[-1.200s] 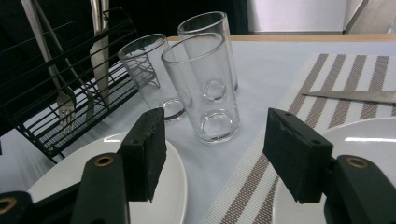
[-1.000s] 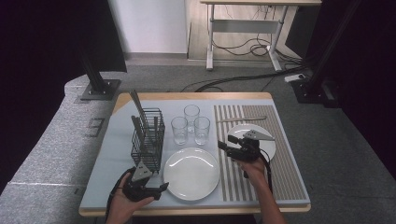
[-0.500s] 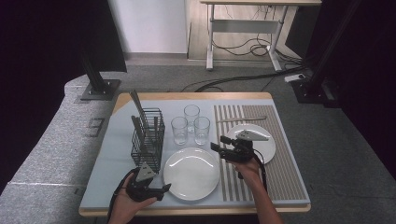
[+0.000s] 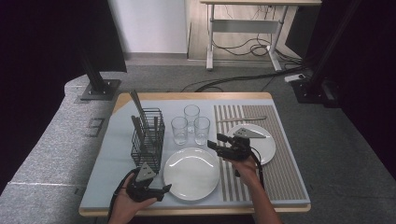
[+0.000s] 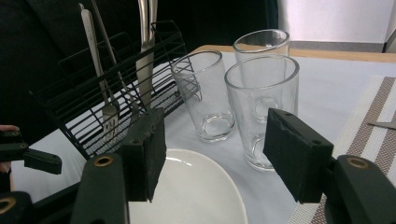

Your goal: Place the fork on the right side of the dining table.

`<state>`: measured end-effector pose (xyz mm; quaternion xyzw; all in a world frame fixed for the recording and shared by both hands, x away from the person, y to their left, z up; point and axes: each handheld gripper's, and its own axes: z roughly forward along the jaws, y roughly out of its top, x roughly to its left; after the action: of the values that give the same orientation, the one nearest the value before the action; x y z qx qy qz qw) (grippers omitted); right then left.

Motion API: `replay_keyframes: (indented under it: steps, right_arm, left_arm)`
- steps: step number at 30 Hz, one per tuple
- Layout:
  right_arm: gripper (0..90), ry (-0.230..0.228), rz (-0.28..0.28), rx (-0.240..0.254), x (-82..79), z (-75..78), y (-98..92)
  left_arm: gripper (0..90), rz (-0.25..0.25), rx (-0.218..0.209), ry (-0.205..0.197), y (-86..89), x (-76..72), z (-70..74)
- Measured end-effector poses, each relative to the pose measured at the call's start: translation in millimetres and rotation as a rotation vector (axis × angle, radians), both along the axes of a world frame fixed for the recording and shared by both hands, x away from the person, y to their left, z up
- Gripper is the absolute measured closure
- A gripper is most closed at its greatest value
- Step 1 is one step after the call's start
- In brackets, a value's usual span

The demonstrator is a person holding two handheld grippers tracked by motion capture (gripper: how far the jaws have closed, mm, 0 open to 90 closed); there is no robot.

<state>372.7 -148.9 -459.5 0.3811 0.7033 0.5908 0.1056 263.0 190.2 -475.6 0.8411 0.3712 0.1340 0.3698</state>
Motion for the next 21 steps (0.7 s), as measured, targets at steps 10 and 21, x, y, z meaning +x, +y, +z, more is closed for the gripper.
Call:
replay_keyframes:
  steps: [10,21]
  right_arm:
    - [38.4,0.031,0.018,0.025,1.3,3.4,9.4]
    - [39.5,0.009,0.092,0.048,7.9,38.8,34.4]
  left_arm:
    - [25.6,0.019,-0.039,-0.015,10.9,4.0,10.8]
    - [25.5,0.014,-0.029,-0.020,7.3,-1.6,16.8]
